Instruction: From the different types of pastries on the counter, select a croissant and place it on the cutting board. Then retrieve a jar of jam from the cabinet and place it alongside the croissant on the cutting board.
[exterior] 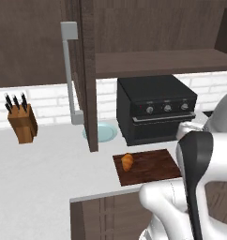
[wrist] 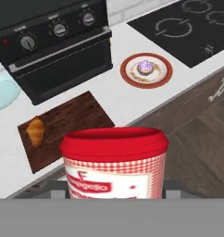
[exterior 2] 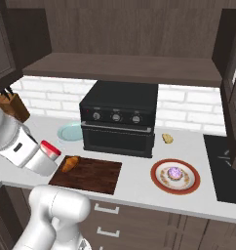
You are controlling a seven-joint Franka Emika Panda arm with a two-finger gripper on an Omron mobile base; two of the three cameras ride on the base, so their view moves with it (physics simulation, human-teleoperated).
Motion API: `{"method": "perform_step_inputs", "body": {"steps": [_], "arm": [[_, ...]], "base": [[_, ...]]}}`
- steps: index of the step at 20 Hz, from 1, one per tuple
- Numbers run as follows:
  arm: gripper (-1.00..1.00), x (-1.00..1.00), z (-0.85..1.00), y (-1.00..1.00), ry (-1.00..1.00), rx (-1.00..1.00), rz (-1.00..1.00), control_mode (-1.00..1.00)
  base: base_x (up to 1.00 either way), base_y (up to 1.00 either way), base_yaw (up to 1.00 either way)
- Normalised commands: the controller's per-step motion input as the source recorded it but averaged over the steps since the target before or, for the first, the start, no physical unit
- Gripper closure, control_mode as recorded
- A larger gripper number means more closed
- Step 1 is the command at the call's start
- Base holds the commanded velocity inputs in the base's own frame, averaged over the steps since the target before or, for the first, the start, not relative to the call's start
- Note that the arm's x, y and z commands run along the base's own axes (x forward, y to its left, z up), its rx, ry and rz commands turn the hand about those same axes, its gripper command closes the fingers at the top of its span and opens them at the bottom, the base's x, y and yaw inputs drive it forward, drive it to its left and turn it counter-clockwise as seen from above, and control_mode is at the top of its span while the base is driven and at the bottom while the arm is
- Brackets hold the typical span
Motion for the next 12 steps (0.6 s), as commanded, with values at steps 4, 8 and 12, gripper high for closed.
{"method": "perform_step_inputs", "body": {"steps": [4, 8, 12], "arm": [[1.0, -0.08, -0.96, 0.02, 0.0, 0.0, 0.01, -1.0], [1.0, 0.0, -0.49, 0.05, -0.13, -0.07, 0.0, -1.0], [1.0, 0.0, 0.0, 0.19, -0.06, -0.04, 0.0, -1.0]], "base": [[0.0, 0.0, 0.0], [0.0, 0.0, 0.0], [0.0, 0.0, 0.0]]}}
